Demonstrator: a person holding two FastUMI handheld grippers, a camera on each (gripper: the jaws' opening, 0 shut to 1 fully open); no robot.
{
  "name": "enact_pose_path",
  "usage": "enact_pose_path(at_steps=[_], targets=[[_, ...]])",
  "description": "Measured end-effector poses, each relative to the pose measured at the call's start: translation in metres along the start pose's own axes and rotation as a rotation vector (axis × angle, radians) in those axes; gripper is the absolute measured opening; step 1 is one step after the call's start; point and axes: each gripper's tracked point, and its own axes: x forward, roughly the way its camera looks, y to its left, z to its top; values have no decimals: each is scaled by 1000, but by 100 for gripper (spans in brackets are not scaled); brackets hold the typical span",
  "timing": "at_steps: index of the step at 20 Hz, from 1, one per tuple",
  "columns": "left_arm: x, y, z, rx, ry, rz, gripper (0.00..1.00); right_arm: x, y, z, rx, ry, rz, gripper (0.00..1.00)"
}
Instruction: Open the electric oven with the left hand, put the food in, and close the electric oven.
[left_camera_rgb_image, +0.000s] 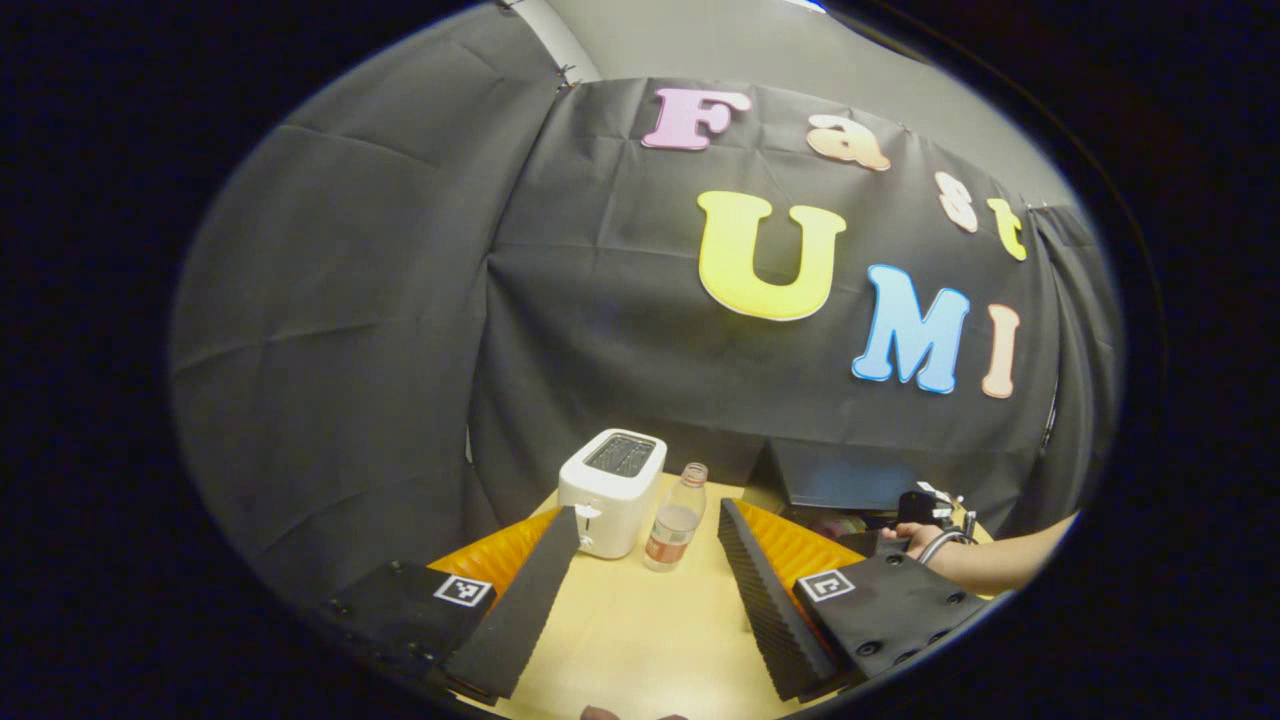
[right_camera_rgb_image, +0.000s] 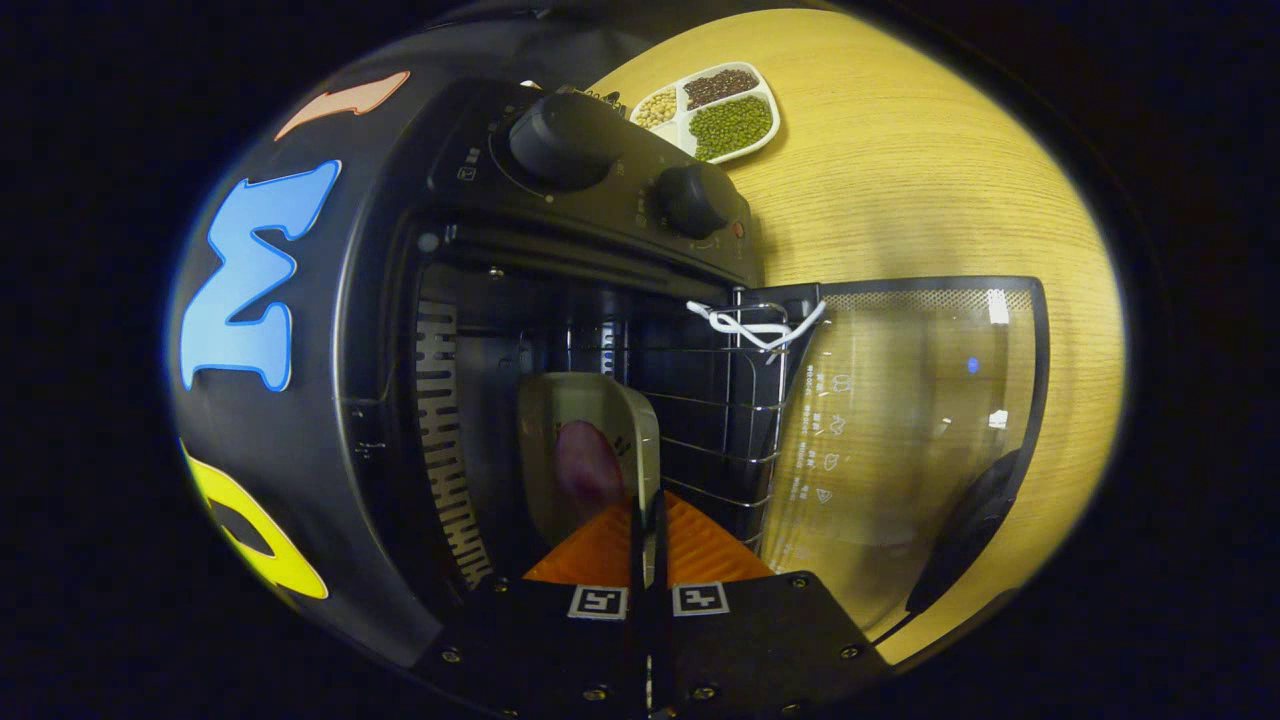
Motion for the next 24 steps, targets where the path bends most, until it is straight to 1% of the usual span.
enact_pose_path(at_steps=[2,5,6,7,8,9,10,11,12,15,16,18,19,20,21,24], targets=[[-3,2,0,-2,5,7,95,7,3,-5,-10,8,4,4],[-2,-5,0,-6,3,5,95,0,10,-4,-38,23,31,6],[-1,-9,2,-6,2,0,99,0,4,-6,-59,42,8,14],[2,-17,0,-2,0,-9,99,-9,2,-4,-82,56,10,18],[6,-26,0,6,-3,-19,92,-20,3,-3,-116,77,29,25],[9,-36,1,16,-5,-29,95,-30,-2,-4,-165,112,29,21],[12,-47,3,25,-6,-41,92,-41,-10,-2,-218,132,25,51],[15,-62,3,33,-12,-55,92,-53,-16,4,-267,148,23,52],[16,-77,5,43,-17,-71,95,-65,-21,9,-321,164,27,52],[18,-128,6,72,-30,-120,95,-104,-36,36,-505,202,36,52],[18,-148,7,75,-34,-141,92,-116,-39,49,-569,202,43,52],[19,-185,6,80,-39,-182,94,-139,-41,80,-713,178,65,52],[19,-204,3,85,-35,-199,95,-150,-40,97,-804,155,83,52],[18,-221,3,88,-34,-213,99,-163,-34,114,-900,120,104,52],[16,-237,4,90,-39,-231,99,-176,-26,133,-1005,72,130,52],[7,-280,10,119,-58,-278,99,-216,9,177,-1249,-92,232,52]])
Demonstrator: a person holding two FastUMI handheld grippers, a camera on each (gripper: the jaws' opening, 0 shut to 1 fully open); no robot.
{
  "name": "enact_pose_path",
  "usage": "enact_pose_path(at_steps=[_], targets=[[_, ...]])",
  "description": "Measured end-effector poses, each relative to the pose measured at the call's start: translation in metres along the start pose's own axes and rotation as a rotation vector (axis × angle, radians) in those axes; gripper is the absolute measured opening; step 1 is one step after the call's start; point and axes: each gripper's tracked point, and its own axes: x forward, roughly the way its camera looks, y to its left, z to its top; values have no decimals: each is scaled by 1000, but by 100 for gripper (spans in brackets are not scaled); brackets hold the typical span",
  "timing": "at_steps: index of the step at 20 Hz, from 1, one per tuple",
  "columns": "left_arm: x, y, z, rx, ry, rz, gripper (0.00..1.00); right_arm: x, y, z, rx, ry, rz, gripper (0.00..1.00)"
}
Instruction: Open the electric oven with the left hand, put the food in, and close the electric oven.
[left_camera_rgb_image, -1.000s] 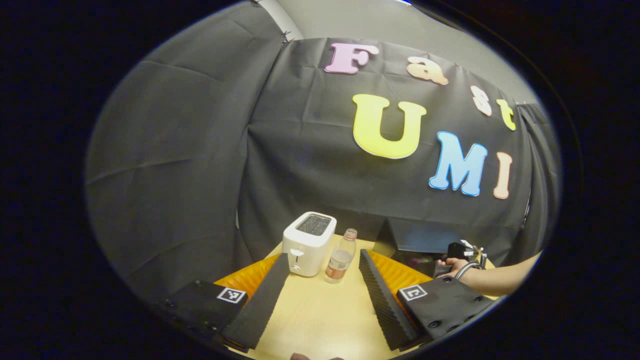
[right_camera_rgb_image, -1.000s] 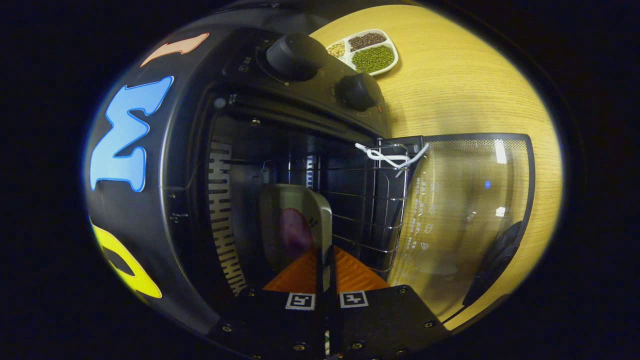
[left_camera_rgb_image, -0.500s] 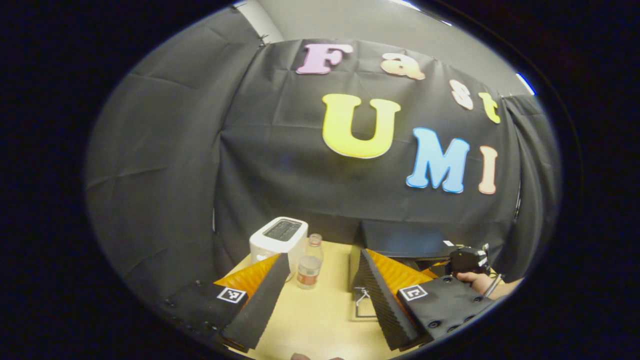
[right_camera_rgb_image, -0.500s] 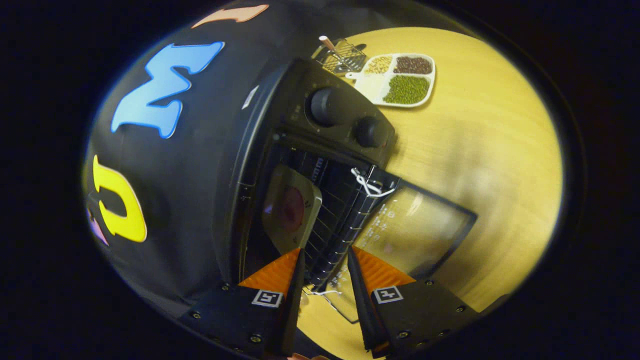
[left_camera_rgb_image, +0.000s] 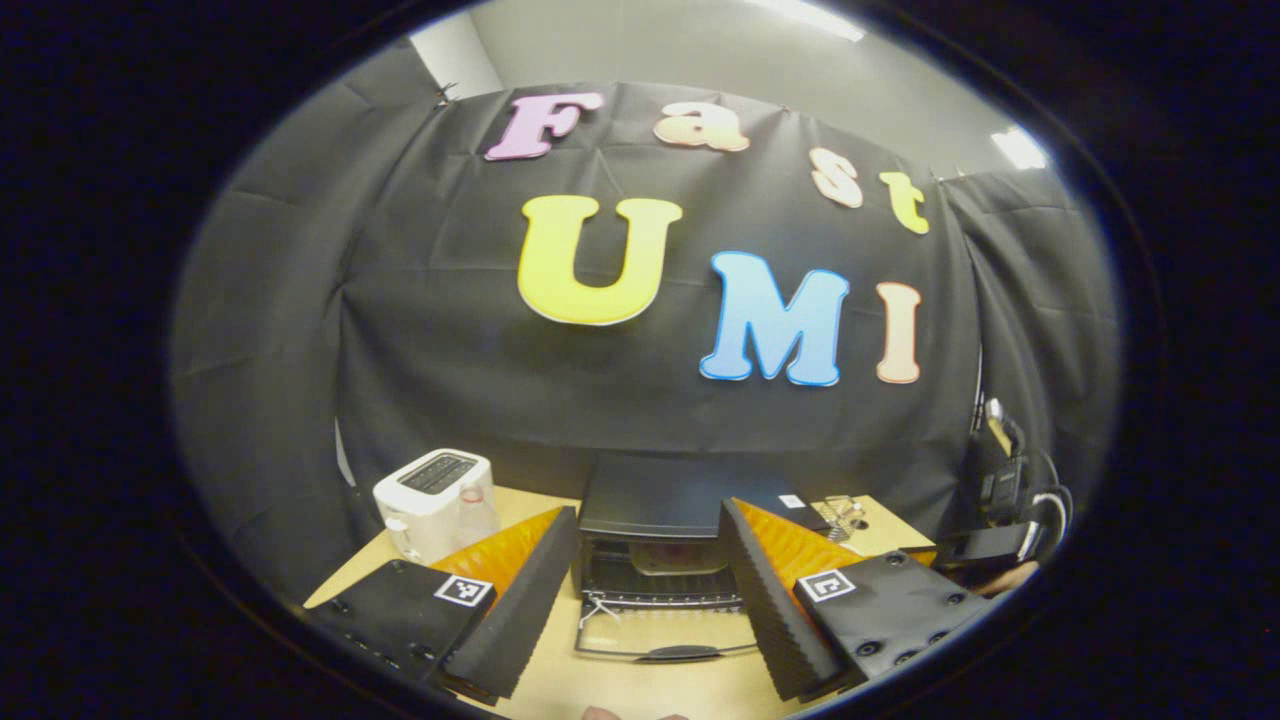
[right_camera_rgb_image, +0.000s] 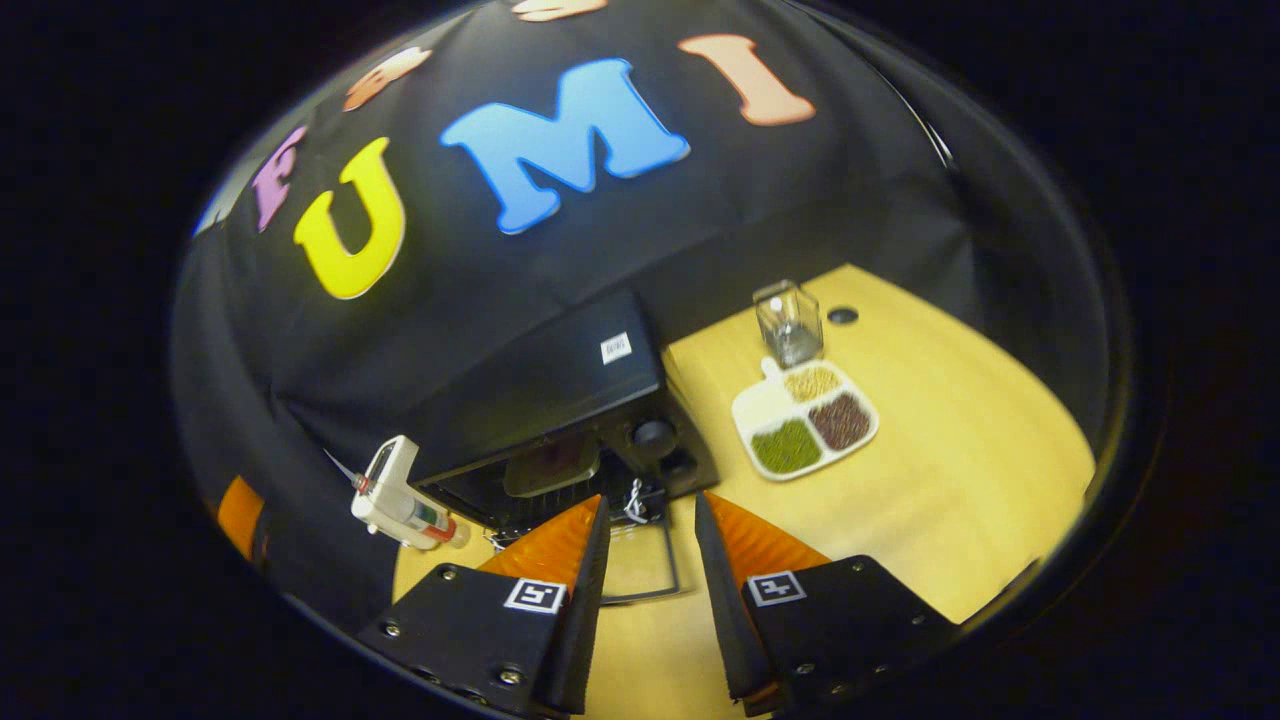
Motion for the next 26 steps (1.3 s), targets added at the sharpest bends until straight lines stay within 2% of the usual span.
enact_pose_path(at_steps=[2,5,7,10,11,12,15,19,20,22,23,26], targets=[[-1,-26,2,21,-12,-31,99,-24,-2,35,-110,-128,24,52],[-1,-54,2,37,-20,-54,99,-67,9,80,-213,-310,93,51],[-4,-69,4,36,-32,-69,99,-96,9,102,-279,-421,103,52],[-7,-84,6,35,-37,-81,99,-120,14,114,-311,-489,120,100],[-6,-87,1,37,-27,-81,99,-121,16,116,-308,-495,126,95],[-4,-90,-3,36,-13,-81,99,-123,17,114,-301,-492,135,100],[2,-90,-23,37,44,-68,99,-126,9,113,-268,-482,121,100],[14,-89,-79,21,206,-72,99,-125,-6,114,-228,-466,97,100],[17,-88,-93,9,249,-71,95,-123,-11,113,-218,-459,89,100],[19,-86,-124,-3,333,-67,99,-122,-18,113,-203,-452,76,100],[21,-85,-141,-1,371,-67,92,-121,-19,112,-200,-448,68,100],[21,-77,-181,56,459,-48,99,-120,-32,108,-189,-426,49,100]])
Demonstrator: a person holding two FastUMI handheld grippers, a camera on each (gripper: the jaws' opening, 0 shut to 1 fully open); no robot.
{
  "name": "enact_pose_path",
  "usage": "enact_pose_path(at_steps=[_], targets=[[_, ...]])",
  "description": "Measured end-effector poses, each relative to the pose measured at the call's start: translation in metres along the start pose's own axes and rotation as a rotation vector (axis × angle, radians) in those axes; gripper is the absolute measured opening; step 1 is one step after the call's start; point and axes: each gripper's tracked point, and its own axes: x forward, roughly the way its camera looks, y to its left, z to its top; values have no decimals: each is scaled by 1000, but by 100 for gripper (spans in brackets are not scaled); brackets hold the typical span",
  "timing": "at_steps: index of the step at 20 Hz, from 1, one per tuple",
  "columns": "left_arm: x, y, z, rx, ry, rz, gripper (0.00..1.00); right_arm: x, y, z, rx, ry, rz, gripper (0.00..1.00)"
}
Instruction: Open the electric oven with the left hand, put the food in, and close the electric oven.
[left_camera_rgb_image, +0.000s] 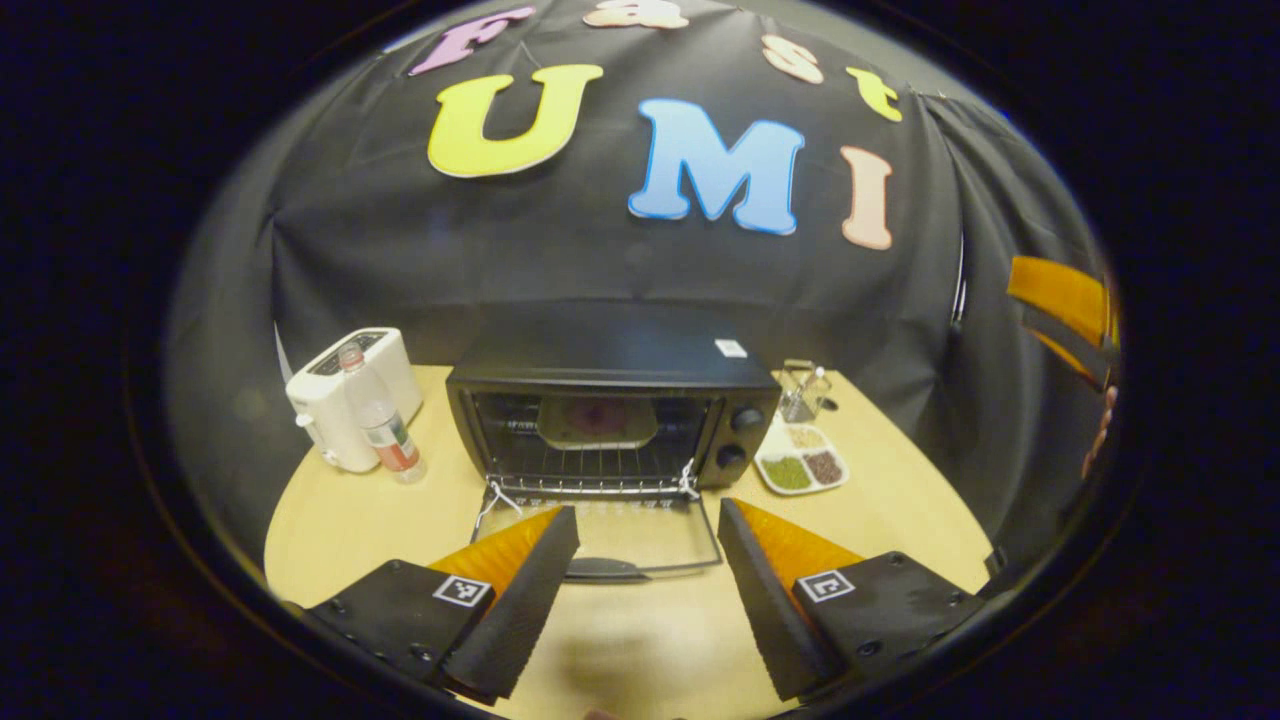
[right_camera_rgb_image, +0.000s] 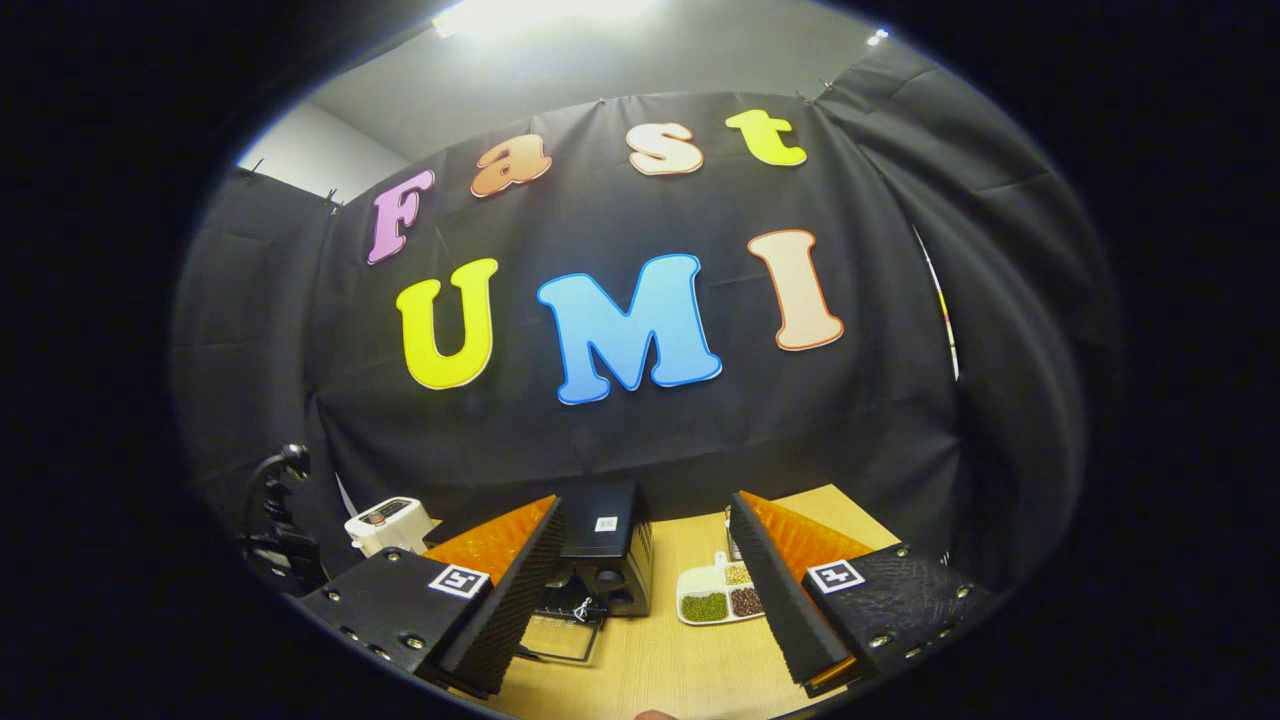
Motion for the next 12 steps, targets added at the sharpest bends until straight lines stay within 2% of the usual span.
enact_pose_path(at_steps=[1,4,7,8,12], targets=[[6,1,-8,9,21,6,93,-1,-5,-2,2,7,-10,100],[28,-5,-46,-2,131,-10,99,-2,-19,-9,5,31,-39,100],[46,-4,-87,-50,265,-20,96,-3,-32,-19,21,70,-62,100],[51,-3,-99,-61,314,-23,99,-4,-36,-21,31,79,-71,100],[71,11,-136,-58,470,13,93,-4,-51,-30,62,107,-102,100]])
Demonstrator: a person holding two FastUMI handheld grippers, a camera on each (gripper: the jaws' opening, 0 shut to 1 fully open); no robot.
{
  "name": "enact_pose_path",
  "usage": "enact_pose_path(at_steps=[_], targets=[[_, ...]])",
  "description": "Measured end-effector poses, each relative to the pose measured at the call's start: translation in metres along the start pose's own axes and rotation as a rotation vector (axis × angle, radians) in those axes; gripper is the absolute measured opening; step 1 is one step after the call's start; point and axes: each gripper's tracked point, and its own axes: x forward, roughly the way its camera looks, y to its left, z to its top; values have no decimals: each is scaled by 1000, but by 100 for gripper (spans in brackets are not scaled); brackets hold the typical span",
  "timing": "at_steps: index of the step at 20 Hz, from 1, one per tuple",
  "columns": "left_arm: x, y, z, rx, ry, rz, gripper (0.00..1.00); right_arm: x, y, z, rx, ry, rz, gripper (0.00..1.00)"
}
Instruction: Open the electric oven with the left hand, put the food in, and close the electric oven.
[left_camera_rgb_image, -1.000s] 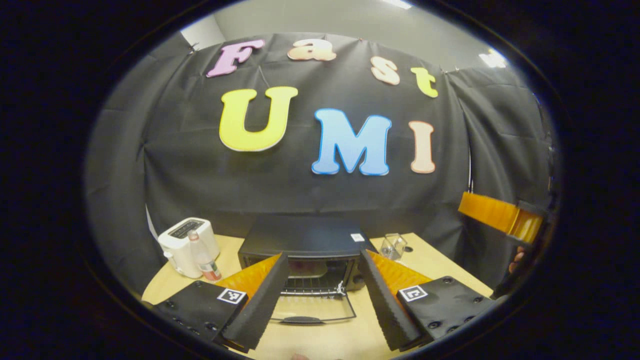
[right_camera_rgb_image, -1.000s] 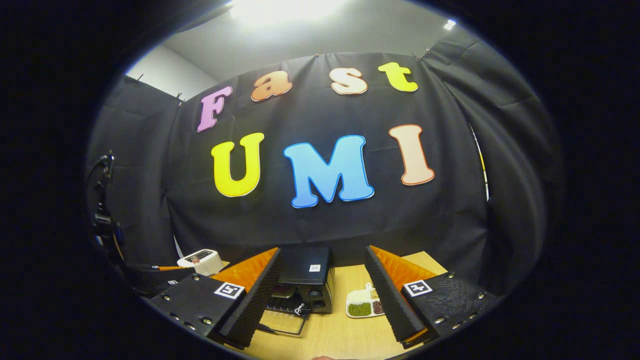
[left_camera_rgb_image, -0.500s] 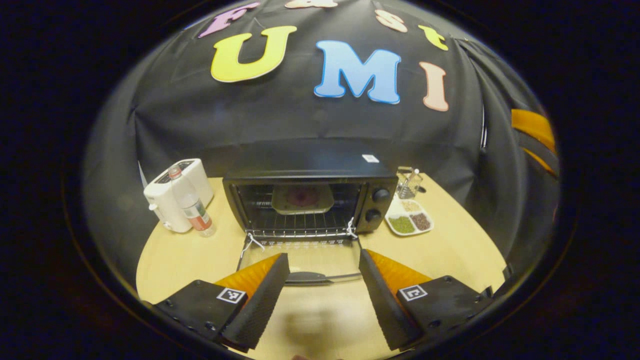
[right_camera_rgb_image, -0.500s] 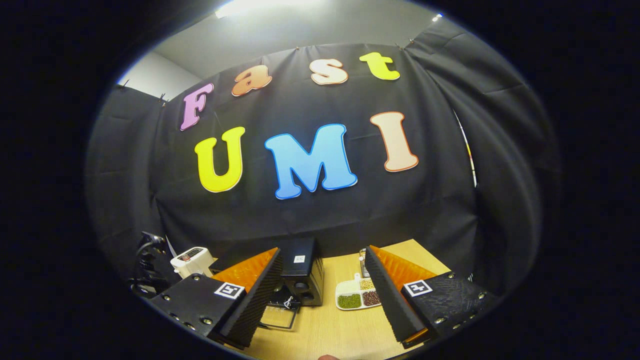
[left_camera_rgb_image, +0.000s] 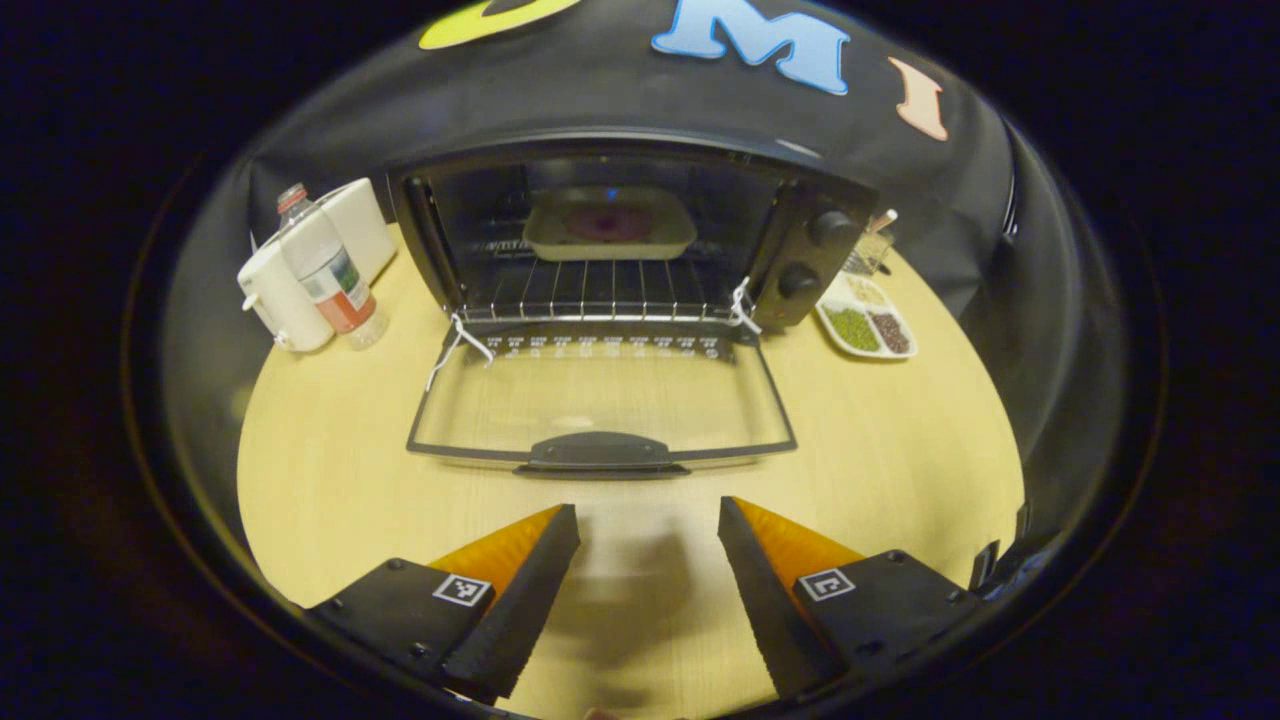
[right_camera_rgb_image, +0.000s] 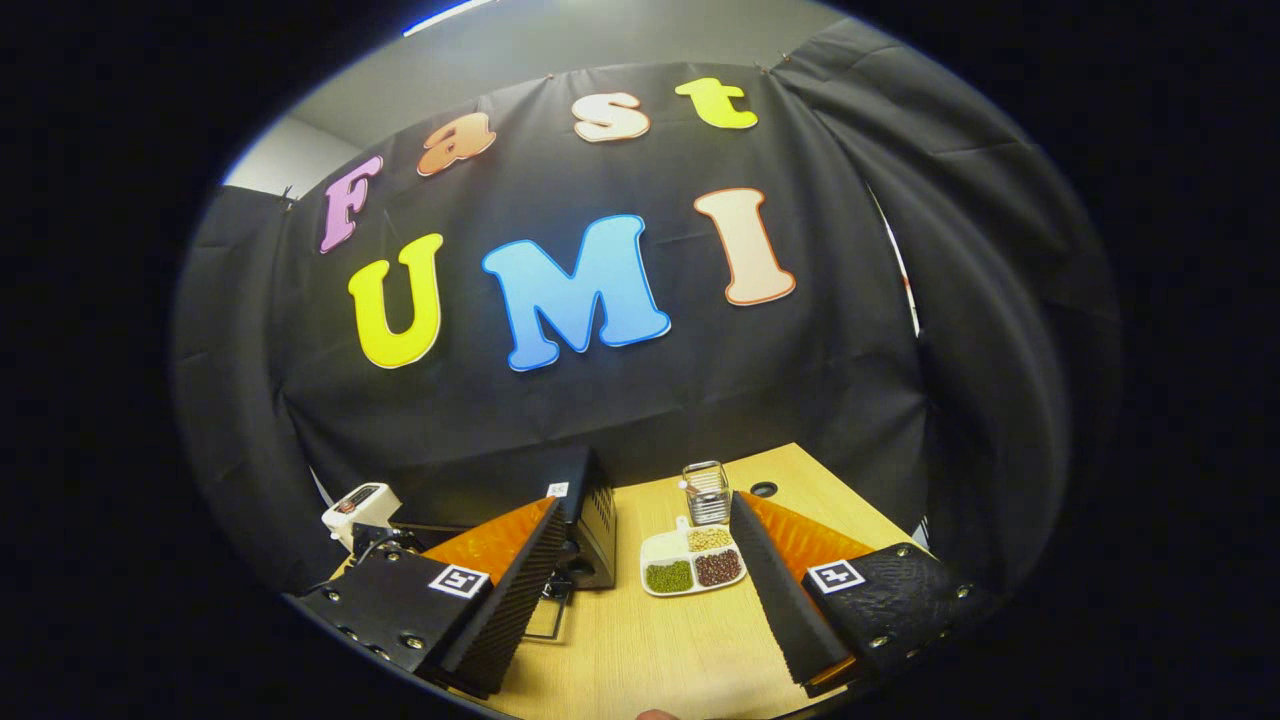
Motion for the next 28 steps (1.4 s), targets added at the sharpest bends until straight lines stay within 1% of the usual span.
enact_pose_path(at_steps=[2,3,5,6,8,9,10,11,12,13,15,16,17,19,20,28], targets=[[15,5,-7,-5,55,13,99,2,-5,-3,10,12,-11,100],[20,6,-9,-8,72,15,96,2,-7,-4,12,16,-16,100],[29,10,-8,1,99,27,96,5,-10,-6,14,24,-22,100],[35,13,-8,7,112,35,99,6,-10,-7,15,28,-24,100],[41,17,-4,16,128,49,99,7,-10,-8,15,32,-28,100],[44,19,-1,21,131,53,96,9,-9,-9,13,35,-29,100],[48,21,1,24,138,59,99,9,-9,-10,11,38,-29,100],[51,22,3,25,142,59,99,9,-8,-11,10,42,-28,100],[53,22,1,24,161,56,93,10,-7,-13,9,47,-26,100],[55,24,1,28,164,59,93,10,-5,-13,8,51,-25,100],[56,24,0,32,179,56,97,10,-3,-16,7,58,-21,100],[57,24,2,33,175,54,99,10,-2,-17,9,59,-20,100],[56,24,1,34,181,54,92,10,-1,-17,12,61,-18,100],[53,23,3,31,179,53,99,8,2,-18,11,62,-15,100],[51,23,3,29,174,54,96,8,3,-18,9,59,-12,100],[12,20,19,44,72,37,95,-4,14,-16,-10,45,4,100]])
